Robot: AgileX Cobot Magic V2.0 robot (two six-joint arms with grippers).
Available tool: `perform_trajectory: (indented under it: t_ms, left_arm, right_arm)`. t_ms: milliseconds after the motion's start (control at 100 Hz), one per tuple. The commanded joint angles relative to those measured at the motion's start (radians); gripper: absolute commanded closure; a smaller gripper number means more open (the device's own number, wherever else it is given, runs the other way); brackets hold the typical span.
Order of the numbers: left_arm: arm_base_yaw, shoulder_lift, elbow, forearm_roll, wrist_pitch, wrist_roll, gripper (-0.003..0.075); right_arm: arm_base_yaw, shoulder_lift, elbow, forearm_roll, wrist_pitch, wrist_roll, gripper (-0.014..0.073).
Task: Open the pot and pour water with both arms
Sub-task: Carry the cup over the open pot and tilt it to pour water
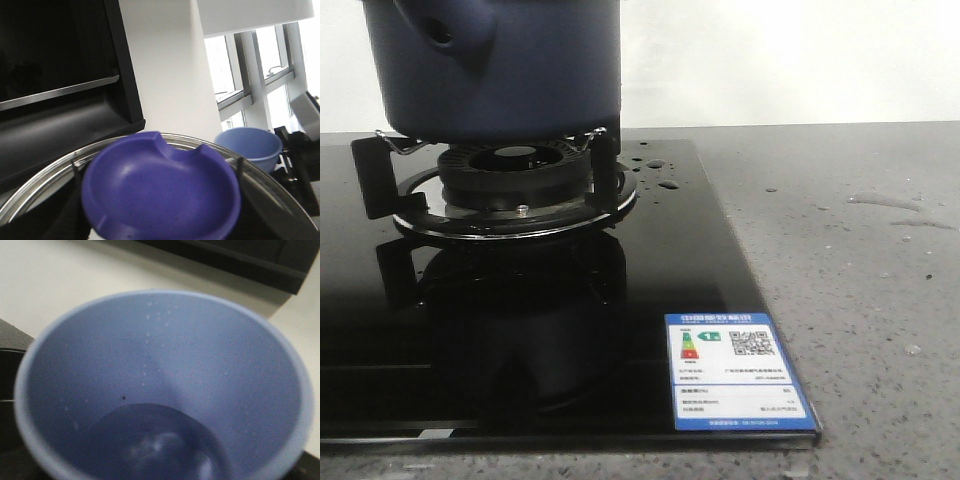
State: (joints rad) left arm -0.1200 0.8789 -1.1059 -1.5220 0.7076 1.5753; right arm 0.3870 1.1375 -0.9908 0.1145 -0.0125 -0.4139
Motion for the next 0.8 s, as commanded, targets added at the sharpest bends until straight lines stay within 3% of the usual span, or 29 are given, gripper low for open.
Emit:
perform_trajectory:
  t_ms: [0, 160, 300, 790]
  left_arm:
    - [0.005, -0.026, -0.034, -0.042, -0.023, -0.049, 0.0477]
    - [0.005, -0.045, -0.034, -0.041, -0.021, -0.049, 0.0477]
    - [0.005, -0.047, -0.034, -0.022, -0.021, -0.049, 0.0477]
    - [0.005, -0.047, -0.034, -0.022, -0.013, -0.074, 0.0477]
  right_arm:
    - [0.011, 0.041, -0.135, -0.05, 0.012, 0.0, 0.0366]
    - [0.069, 0.153, -0.285, -0.114, 0.072, -0.004, 0.0366]
    - [0.127, 0.239, -0.36, -0.269, 0.075, -0.004, 0.0366]
    - [0.204, 0.393, -0.402, -0.77, 0.046, -0.004, 0.0366]
